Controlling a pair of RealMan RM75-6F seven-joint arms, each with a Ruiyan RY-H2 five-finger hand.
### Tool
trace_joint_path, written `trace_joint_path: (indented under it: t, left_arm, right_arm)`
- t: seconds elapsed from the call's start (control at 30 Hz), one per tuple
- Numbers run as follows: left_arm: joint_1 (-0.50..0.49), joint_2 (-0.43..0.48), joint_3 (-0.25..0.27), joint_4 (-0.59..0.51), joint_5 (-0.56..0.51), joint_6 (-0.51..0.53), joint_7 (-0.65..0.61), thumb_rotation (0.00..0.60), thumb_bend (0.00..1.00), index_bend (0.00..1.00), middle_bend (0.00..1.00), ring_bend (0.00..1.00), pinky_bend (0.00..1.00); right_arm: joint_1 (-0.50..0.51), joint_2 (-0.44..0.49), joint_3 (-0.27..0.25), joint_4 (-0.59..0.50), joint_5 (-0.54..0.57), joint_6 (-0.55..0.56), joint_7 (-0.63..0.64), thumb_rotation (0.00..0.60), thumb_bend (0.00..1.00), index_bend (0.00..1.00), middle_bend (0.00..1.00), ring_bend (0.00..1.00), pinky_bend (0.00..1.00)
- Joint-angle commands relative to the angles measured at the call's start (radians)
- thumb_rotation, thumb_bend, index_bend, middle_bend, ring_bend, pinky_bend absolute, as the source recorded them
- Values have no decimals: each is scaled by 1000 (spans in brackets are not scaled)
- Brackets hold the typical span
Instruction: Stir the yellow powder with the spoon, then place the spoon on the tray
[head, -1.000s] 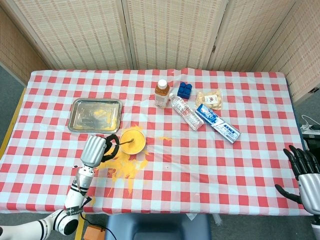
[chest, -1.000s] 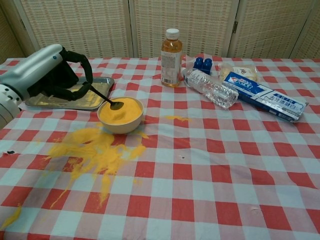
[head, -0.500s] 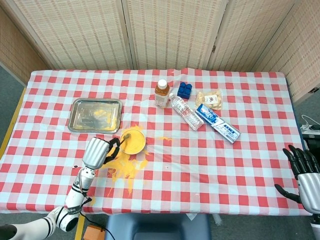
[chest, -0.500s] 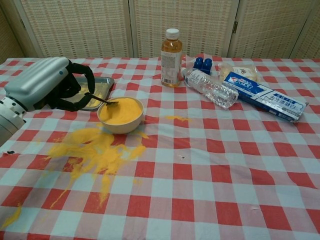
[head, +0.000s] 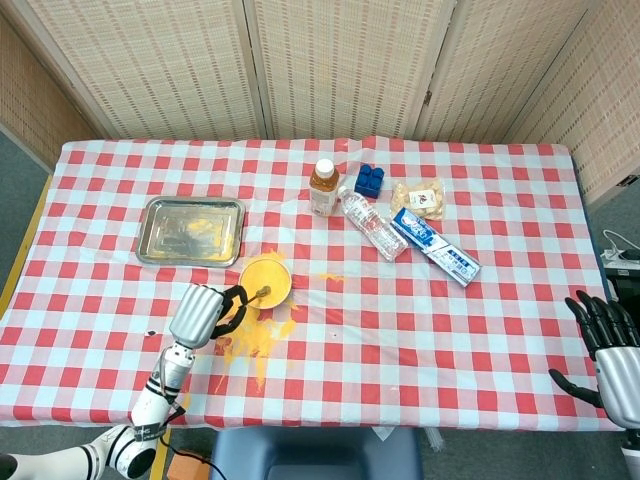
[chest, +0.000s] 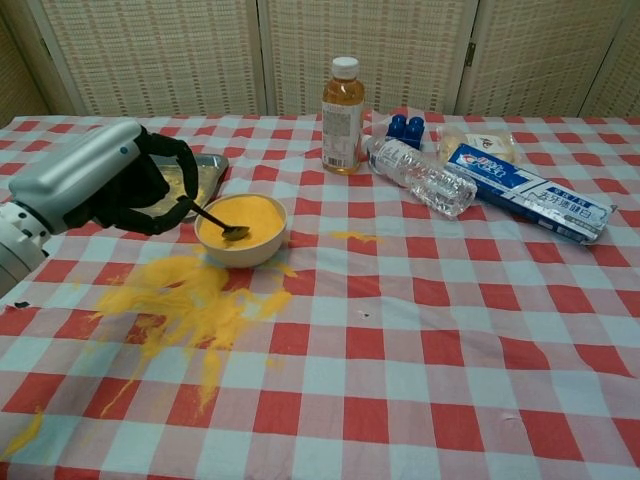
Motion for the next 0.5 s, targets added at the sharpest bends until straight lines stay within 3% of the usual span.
trace_joint_path:
  t: [0.03,0.2,0.5]
  left_arm:
    - [1,4,-17,-24,-6,8,-35,600,805,791,1000,1000,1000]
    - [8,33,-29,-109,-52,-35,-118,600,803,791,1000,1000,1000]
    - [6,23,-32,-64,-67,-61,-133,600,790,791,1000,1000,1000]
  right_arm:
    - [1,-1,0,0,0,-1,-1,600,65,0,0,0,0]
    - [3,-2,1,1,3,-6,-3,600,65,0,0,0,0]
    - [6,8,-9,-1,-10,-14,22,600,65,0,0,0,0]
